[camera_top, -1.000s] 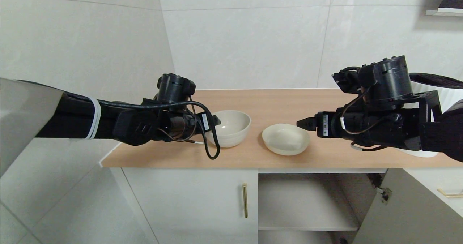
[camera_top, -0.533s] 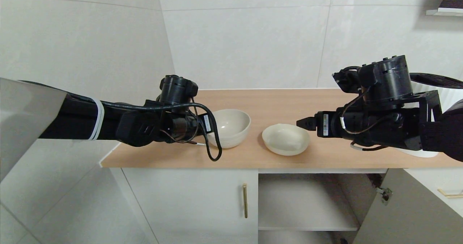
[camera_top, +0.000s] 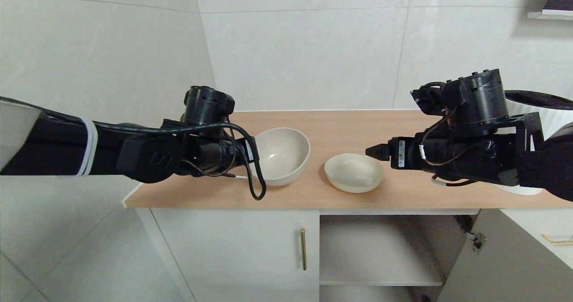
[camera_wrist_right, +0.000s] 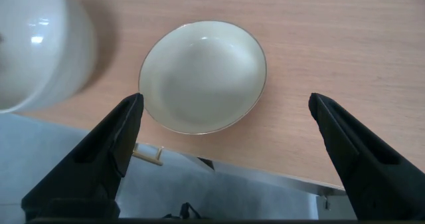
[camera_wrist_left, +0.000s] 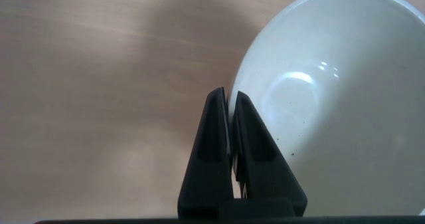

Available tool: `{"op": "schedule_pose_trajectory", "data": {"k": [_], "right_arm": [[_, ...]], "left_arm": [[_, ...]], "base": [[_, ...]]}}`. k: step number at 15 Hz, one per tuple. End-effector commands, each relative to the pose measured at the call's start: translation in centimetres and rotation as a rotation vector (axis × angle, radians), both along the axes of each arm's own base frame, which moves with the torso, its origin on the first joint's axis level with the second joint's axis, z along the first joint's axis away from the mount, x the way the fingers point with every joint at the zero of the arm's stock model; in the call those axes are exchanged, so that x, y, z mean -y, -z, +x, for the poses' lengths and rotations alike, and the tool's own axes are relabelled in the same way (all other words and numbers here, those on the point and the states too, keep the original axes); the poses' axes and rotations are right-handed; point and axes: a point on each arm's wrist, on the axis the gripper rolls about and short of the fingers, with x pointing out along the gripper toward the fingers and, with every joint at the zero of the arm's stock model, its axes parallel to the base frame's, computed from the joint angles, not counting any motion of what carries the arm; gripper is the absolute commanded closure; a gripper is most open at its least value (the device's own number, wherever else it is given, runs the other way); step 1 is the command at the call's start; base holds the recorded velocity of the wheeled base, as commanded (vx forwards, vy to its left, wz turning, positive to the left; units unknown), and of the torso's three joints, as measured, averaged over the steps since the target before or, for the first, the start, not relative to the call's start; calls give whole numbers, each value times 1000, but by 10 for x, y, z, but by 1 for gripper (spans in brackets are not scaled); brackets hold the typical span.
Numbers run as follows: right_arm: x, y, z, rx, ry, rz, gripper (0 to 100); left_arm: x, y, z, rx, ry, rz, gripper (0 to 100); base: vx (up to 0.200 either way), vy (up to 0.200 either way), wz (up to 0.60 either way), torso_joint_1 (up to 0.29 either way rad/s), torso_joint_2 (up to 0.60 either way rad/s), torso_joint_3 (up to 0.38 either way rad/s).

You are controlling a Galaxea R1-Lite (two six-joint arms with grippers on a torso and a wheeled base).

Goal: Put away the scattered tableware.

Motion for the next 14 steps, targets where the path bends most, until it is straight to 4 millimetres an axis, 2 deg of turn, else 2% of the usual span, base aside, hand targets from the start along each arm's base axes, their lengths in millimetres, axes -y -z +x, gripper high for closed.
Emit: {"op": "schedule_pose_trajectory", "data": {"k": [1,5,8,11,14], "right_arm": [[-4,6,6,-15,5,-9,0],[-3,19,34,-49,73,13,0],[-9,35,55,-57,160,-17,0],[-12,42,61,-65,175,-29,0],[-19,57,72,-87,196,-41,0]], "left_arm": [[-9,-22,-21,44,4,-23,100],[-20,-46,-47,100,11,-47,100],[-23,-53,-54,115,29,-63,100],[-24,-55,-59,113,65,-81,100],[-24,-54,-59,112,65,-81,100]], "base": [[0,0,0,0,0,0],[0,0,0,0,0,0],[0,0,0,0,0,0],[0,0,0,0,0,0],[0,0,0,0,0,0]]}}
